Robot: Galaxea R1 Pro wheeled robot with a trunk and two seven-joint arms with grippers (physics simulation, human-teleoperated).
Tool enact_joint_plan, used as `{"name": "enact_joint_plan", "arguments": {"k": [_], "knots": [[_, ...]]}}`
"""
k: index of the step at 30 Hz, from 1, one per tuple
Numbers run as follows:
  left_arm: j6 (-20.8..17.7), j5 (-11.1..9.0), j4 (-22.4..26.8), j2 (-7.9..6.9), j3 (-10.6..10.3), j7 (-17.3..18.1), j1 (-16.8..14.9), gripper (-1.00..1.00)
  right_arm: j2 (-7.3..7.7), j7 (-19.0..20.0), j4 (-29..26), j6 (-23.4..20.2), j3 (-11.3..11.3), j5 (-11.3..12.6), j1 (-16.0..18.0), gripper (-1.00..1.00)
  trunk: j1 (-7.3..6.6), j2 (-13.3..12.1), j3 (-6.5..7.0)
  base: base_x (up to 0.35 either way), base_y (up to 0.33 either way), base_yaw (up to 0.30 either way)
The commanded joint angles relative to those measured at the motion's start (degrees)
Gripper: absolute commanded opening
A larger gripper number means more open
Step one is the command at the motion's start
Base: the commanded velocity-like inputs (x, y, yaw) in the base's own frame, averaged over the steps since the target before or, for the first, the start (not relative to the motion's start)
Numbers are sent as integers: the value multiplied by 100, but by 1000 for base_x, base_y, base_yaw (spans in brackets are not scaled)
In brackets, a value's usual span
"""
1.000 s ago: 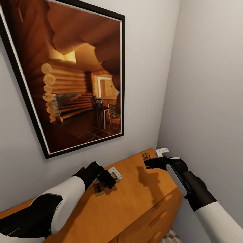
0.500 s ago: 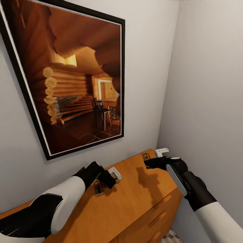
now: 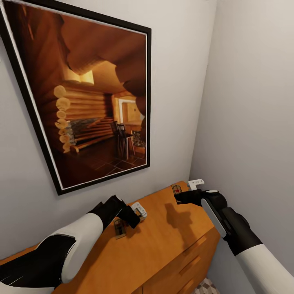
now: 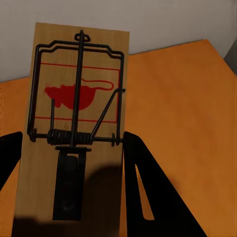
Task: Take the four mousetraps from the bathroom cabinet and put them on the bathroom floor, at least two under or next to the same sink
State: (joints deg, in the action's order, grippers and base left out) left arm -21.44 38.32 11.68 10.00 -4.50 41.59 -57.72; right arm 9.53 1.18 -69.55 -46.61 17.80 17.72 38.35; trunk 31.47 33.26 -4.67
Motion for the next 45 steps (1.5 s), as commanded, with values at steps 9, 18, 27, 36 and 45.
{"name": "enact_joint_plan", "arguments": {"k": [9, 18, 27, 36, 45], "knots": [[-35, 16, 11, 0, -25, 42, -3, -100, 5, 21, -6, -23, 5, 4, 6, -100, -196, -353, 151, 0, 0, 0], [-36, 18, 12, 0, -25, 42, -3, -100, 5, 26, -6, -23, 8, 4, 6, -100, -393, -714, 312, 0, -27, 0], [-36, 18, 18, 0, -25, 36, -3, -100, 5, 31, -6, -23, 13, 4, 6, -100, -569, -1035, 456, 0, -259, 0], [-36, 18, 24, 0, -25, 34, -3, -100, 5, 31, -6, -23, 10, 4, 6, -100, -569, -1035, 456, 0, -57, 0], [-36, 18, 27, 0, -25, 33, -3, -100, 5, 31, -6, -23, 10, 4, 6, -100, -569, -1035, 456, 0, -2, 0]]}}
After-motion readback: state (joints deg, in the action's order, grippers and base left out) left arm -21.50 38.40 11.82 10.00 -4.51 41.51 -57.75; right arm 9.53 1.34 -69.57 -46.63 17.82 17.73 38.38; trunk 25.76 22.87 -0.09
